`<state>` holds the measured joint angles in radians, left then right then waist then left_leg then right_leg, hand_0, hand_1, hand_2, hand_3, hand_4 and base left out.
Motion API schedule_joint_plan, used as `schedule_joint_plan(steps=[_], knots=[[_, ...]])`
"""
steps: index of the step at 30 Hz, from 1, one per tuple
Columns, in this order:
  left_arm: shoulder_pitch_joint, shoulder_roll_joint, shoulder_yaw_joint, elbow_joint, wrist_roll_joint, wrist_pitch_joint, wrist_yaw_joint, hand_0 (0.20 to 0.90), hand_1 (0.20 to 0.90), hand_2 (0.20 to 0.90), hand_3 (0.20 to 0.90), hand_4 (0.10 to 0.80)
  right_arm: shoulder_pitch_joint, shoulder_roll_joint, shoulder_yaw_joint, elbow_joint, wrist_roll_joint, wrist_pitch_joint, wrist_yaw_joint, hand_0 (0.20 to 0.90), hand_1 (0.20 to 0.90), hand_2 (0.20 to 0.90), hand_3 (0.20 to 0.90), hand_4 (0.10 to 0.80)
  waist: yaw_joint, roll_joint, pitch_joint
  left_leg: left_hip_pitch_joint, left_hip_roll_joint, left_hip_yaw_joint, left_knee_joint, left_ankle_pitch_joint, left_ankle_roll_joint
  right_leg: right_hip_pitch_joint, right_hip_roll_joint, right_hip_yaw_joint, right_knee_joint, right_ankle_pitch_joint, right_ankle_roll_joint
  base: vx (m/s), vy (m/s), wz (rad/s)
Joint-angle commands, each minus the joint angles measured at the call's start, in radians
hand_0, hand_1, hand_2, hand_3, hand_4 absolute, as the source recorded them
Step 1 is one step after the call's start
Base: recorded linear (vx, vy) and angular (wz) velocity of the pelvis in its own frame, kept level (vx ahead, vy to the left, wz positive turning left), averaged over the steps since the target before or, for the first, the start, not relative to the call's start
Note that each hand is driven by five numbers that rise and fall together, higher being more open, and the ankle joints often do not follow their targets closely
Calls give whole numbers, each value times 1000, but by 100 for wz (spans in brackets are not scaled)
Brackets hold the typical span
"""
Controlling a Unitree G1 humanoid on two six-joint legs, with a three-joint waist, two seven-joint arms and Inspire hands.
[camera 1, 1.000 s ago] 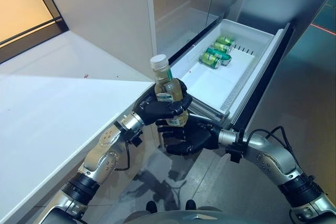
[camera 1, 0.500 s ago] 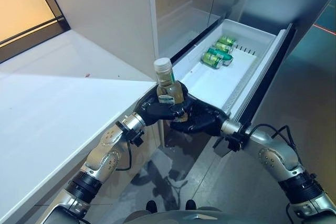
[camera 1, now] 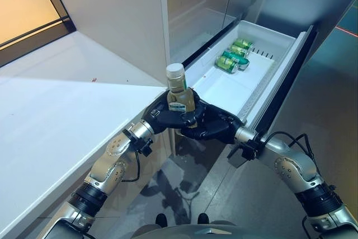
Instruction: Put drinks into fridge and close the fridge
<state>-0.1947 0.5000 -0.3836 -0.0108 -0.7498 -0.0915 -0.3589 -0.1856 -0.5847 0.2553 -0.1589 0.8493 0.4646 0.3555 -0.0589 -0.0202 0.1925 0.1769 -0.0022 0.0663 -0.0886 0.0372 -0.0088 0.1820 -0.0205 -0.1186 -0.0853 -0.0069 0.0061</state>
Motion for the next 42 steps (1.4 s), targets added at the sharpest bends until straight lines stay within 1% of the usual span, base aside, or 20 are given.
schedule_joint_plan(steps=[1,3,8,14,21,27,31,37,42], knots=[[-120,-20,16,-63,-23,-190,-27,300,300,300,200,100,-105,15,-16,-77,96,2,59,900,900,900,900,800,-4,-24,-83,-4,-52,29,26,-109,51,-63,17,18,91,-37,71,0,0,0],[-132,-20,2,-65,-22,-207,-17,300,300,300,200,100,-100,11,11,-66,66,24,56,900,900,900,900,800,-6,-25,-84,-5,-52,28,25,-107,52,-66,18,22,92,-36,71,0,0,0],[-150,-23,-17,-70,-23,-241,-5,300,300,300,200,100,-93,9,48,-36,6,43,82,900,900,900,900,800,-10,-27,-87,-4,-52,29,25,-106,52,-66,20,30,89,-33,70,0,0,0],[-170,-28,-44,-76,-12,-259,-5,300,300,300,200,100,-121,21,106,-10,-75,16,120,900,900,900,900,800,-8,-26,-85,-5,-55,23,30,-105,53,-64,22,36,89,-33,67,0,0,0],[-183,-55,-75,-73,-6,-238,-10,300,300,300,200,100,-173,55,146,11,-72,-37,100,900,900,900,900,800,1,-22,-83,-5,-59,6,32,-107,55,-61,22,39,94,-38,65,0,0,0],[-167,-74,-89,-53,8,-191,-22,300,300,300,200,100,-206,86,156,-2,-52,-77,70,900,900,900,900,800,11,-20,-83,-7,-63,2,38,-111,60,-61,21,35,99,-42,63,0,0,0],[-149,-83,-93,-37,24,-183,-21,300,300,300,200,100,-209,98,152,-3,-51,-91,65,900,900,900,900,800,12,-19,-84,-10,-63,4,43,-113,61,-64,20,34,103,-45,63,0,0,0],[-119,-91,-82,-11,50,-177,-20,300,300,300,200,100,-198,104,136,-4,-29,-82,55,900,900,900,900,800,17,-19,-82,-12,-63,7,49,-116,63,-64,18,26,106,-47,62,0,0,0],[-98,-82,-66,27,73,-183,-13,300,300,300,200,100,-188,115,132,6,-2,-70,44,900,900,900,900,800,26,-20,-82,-10,-61,17,51,-118,60,-59,14,2,102,-49,61,0,0,0]])
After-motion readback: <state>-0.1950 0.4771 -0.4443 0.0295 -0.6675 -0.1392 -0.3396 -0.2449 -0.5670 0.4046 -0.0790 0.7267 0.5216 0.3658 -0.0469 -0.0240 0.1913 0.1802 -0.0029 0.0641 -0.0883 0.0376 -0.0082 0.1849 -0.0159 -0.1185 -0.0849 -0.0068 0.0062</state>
